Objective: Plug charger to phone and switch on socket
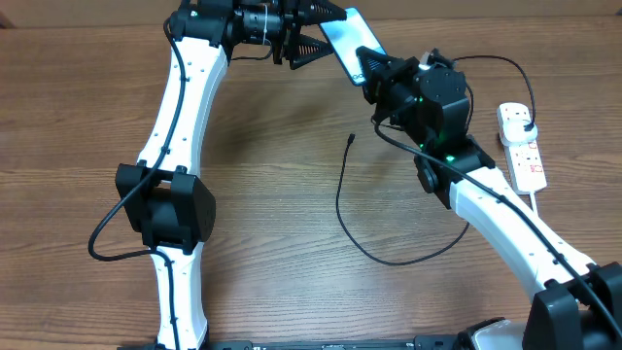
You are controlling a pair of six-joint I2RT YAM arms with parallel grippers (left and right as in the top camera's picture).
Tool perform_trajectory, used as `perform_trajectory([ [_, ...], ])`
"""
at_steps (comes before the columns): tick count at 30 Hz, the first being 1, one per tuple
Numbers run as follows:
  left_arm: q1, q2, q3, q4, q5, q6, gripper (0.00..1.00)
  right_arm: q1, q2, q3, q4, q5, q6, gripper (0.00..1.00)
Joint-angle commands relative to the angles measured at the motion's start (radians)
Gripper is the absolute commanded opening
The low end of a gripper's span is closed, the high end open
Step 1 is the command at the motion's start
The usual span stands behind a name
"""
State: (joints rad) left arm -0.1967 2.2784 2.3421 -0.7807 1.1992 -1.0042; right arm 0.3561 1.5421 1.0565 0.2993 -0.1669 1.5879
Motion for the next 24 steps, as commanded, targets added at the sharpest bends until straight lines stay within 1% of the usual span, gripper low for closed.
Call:
perform_trajectory([
  [1,-0.016,-0.004,0.021,0.003,-0.022,-0.032,0.69,0.01,-0.02,0.023,0.03,0.02,0.022,0.04],
  [7,-0.033,-0.004,0.021,0.003,-0.058,-0.033,0.45,0.032,-0.02,0.023,0.041,0.02,0.022,0.04],
  [8,-0.035,-0.004,0.021,0.003,-0.061,-0.042,0.4,0.037,-0.02,0.023,0.043,0.021,0.022,0.04],
  [10,-0.038,-0.004,0.021,0.003,-0.07,-0.06,0.34,0.043,-0.02,0.023,0.049,0.021,0.022,0.04],
  [14,-0.039,-0.004,0.021,0.003,-0.084,-0.104,0.27,0.048,-0.02,0.023,0.063,0.024,0.032,0.04],
  [17,-0.04,-0.004,0.021,0.003,-0.089,-0.104,0.25,0.048,-0.02,0.023,0.063,0.025,0.033,0.04],
  [19,-0.04,-0.004,0.021,0.002,-0.089,-0.104,0.19,0.048,-0.02,0.023,0.063,0.025,0.033,0.04],
  [22,-0.04,-0.004,0.021,0.002,-0.089,-0.104,0.14,0.048,-0.02,0.023,0.063,0.025,0.033,0.04],
  [24,-0.04,-0.004,0.021,0.002,-0.089,-0.104,0.13,0.048,-0.02,0.023,0.063,0.025,0.033,0.04],
])
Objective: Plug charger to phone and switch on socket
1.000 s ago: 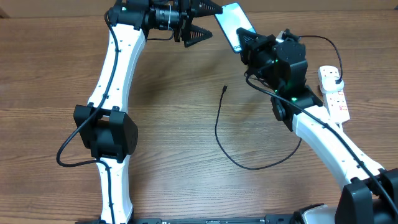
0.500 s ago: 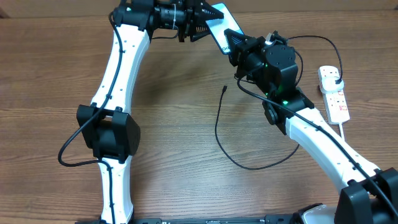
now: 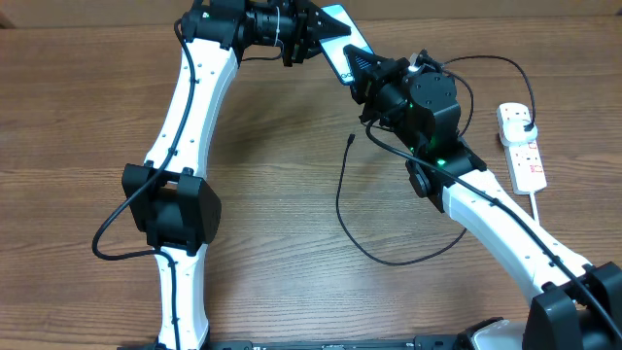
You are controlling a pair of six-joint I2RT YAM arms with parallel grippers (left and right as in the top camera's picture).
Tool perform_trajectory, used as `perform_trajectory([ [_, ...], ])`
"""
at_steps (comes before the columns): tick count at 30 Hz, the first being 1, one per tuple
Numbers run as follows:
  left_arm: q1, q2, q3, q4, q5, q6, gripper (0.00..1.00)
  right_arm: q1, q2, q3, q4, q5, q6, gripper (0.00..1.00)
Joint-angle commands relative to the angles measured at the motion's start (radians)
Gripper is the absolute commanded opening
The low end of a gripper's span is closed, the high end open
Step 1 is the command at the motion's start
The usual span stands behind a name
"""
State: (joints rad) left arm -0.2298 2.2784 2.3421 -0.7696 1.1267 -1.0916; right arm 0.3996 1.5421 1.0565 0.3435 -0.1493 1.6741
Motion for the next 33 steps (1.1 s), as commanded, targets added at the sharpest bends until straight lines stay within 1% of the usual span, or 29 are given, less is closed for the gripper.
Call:
perform_trajectory([
  [1,-0.006,-0.004,0.021,-0.009,-0.016,-0.016,0.12,0.004,-0.02,0.023,0.018,0.007,-0.053,0.04],
  [6,-0.006,-0.004,0.021,-0.009,-0.016,-0.017,0.1,0.004,-0.02,0.023,0.018,0.007,-0.053,0.04],
  [8,-0.006,-0.004,0.021,-0.01,-0.016,-0.017,0.08,0.004,-0.02,0.023,0.018,0.007,-0.053,0.08],
  [9,-0.006,-0.004,0.021,-0.009,-0.017,-0.016,0.04,0.004,-0.02,0.023,0.018,0.007,-0.053,0.12],
  [11,-0.006,-0.004,0.021,-0.01,-0.019,-0.017,0.04,0.004,-0.02,0.023,0.019,0.007,-0.053,0.19],
  [13,-0.006,-0.004,0.021,-0.009,-0.02,-0.017,0.04,0.004,-0.02,0.023,0.019,0.007,-0.053,0.28],
  [15,-0.005,-0.004,0.021,-0.009,-0.02,-0.016,0.04,0.004,-0.02,0.023,0.019,0.007,-0.053,0.4],
  [17,-0.004,-0.004,0.021,-0.009,-0.02,-0.016,0.04,0.004,-0.02,0.023,0.019,0.007,-0.054,0.48],
  [19,-0.002,-0.004,0.021,-0.009,-0.022,-0.011,0.04,0.004,-0.02,0.023,0.018,0.007,-0.054,0.53],
  [21,0.006,-0.004,0.021,-0.009,-0.024,0.028,0.04,0.004,-0.02,0.023,0.005,0.007,-0.055,0.57],
  [23,0.018,-0.004,0.021,-0.019,-0.031,0.105,0.04,0.004,-0.02,0.023,-0.019,0.007,-0.093,0.59],
  [25,0.033,-0.004,0.021,-0.038,-0.032,0.166,0.04,0.004,-0.02,0.023,-0.047,-0.001,-0.164,0.62],
  [27,0.051,-0.004,0.021,-0.07,-0.036,0.226,0.04,0.004,-0.02,0.023,-0.089,-0.018,-0.277,0.63],
  [29,0.075,-0.004,0.021,-0.101,-0.038,0.313,0.04,0.004,-0.02,0.023,-0.15,-0.039,-0.385,0.64],
  [33,0.125,-0.004,0.021,-0.177,-0.039,0.483,0.04,0.003,-0.02,0.023,-0.329,-0.045,-0.524,0.75],
])
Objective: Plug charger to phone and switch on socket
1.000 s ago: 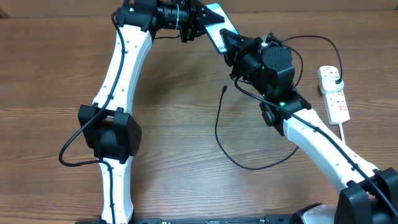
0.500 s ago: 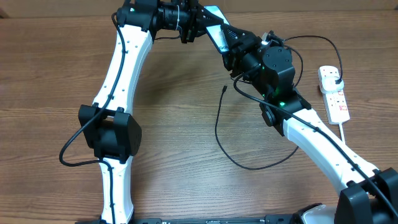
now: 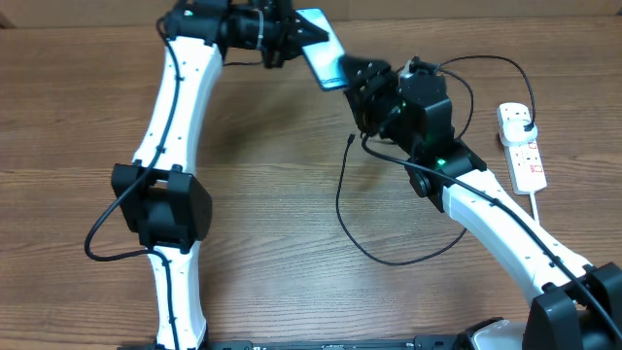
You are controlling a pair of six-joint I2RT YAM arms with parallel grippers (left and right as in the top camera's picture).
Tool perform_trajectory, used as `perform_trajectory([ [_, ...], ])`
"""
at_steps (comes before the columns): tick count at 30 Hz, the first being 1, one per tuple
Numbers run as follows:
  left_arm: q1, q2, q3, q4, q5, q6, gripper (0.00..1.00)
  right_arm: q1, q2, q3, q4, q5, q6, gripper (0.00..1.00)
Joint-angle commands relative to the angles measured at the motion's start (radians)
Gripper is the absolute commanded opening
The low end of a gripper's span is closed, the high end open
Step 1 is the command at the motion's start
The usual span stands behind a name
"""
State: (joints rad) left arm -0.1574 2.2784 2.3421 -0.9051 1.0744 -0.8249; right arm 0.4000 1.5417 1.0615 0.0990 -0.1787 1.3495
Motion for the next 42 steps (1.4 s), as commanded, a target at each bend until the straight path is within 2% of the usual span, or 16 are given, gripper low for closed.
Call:
perform_trajectory([
  [1,0.064,-0.004,0.021,-0.059,0.009,0.238,0.05,0.003,-0.019,0.018,-0.123,-0.011,-0.229,0.77],
  [6,0.124,-0.004,0.021,-0.198,-0.039,0.322,0.04,0.003,-0.019,0.018,-0.303,0.006,-0.428,0.88],
  [10,0.175,-0.004,0.021,-0.285,-0.027,0.376,0.04,0.003,-0.019,0.018,-0.38,0.001,-0.628,0.88],
  [12,0.202,-0.004,0.021,-0.317,-0.014,0.385,0.04,0.003,-0.019,0.019,-0.402,-0.002,-0.677,0.83],
  [14,0.227,-0.004,0.02,-0.331,0.027,0.4,0.04,0.003,-0.019,0.019,-0.426,0.0,-0.686,0.78],
  [18,0.265,-0.004,0.02,-0.332,0.138,0.422,0.04,0.002,-0.008,0.047,-0.5,0.02,-0.686,0.78],
  [22,0.284,-0.004,0.02,-0.332,0.165,0.422,0.04,-0.003,0.055,0.158,-0.629,0.036,-0.708,0.77],
  [27,0.282,-0.004,0.021,-0.333,0.165,0.422,0.04,-0.024,0.185,0.332,-0.785,0.036,-0.723,0.58],
  [30,0.282,-0.004,0.021,-0.332,0.164,0.421,0.04,-0.031,0.268,0.416,-0.847,0.035,-0.723,0.55],
  [42,0.282,-0.004,0.02,-0.333,0.164,0.421,0.04,-0.03,0.443,0.448,-0.811,0.018,-0.635,0.42],
])
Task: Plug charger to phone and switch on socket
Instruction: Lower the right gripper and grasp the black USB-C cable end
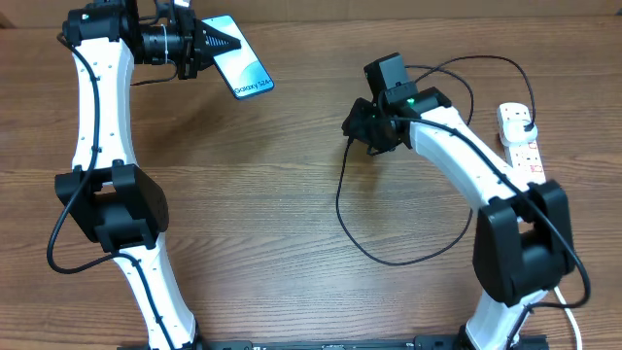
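Observation:
The phone, pale blue with its back up, is at the far left of the table. My left gripper is shut on its upper edge. The black charger cable loops across the middle of the table, and its free plug end lies on the wood. My right gripper hangs right over that plug end, fingers pointing down. They are too dark to show whether they are open or shut. The white socket strip lies at the right edge with the charger's plug in it.
The cable runs from the strip in a high arc behind my right arm and back in a wide loop toward the front. My left arm stands along the left side.
The phone has gone from the table's top middle to the far left in my left gripper. My right gripper has let go of it and now sits lower, over the cable's plug end.
At first the phone was held at the top middle between both grippers, the right one on its lower end. It stayed between them while shifting slightly left. Now only the left gripper has it, far left, and the right gripper is at the cable tip, which has not moved.

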You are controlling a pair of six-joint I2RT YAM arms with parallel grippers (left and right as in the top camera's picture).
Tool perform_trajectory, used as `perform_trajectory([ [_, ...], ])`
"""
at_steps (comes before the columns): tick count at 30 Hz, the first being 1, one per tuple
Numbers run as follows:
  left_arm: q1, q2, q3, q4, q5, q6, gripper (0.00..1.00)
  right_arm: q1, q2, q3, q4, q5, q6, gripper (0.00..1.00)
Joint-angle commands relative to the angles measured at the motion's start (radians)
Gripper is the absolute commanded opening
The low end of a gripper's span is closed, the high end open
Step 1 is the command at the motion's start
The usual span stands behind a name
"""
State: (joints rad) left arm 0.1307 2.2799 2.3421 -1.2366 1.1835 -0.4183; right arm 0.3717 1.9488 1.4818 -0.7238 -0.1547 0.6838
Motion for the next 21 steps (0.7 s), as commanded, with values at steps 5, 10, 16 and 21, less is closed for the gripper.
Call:
perform_trajectory([
  [5,-0.006,-0.006,0.02,-0.005,0.047,0.014,0.04,-0.001,0.101,0.027,0.023,-0.006,0.065,0.38],
  [10,-0.006,-0.006,0.02,-0.005,0.047,0.014,0.04,-0.001,0.14,0.024,0.043,-0.026,0.068,0.35],
  [16,-0.006,-0.006,0.02,-0.006,0.047,0.014,0.04,-0.001,0.15,0.014,0.05,-0.025,0.068,0.33],
  [21,-0.006,-0.006,0.02,-0.006,0.047,0.014,0.04,-0.001,0.163,0.011,0.058,-0.026,0.068,0.33],
])
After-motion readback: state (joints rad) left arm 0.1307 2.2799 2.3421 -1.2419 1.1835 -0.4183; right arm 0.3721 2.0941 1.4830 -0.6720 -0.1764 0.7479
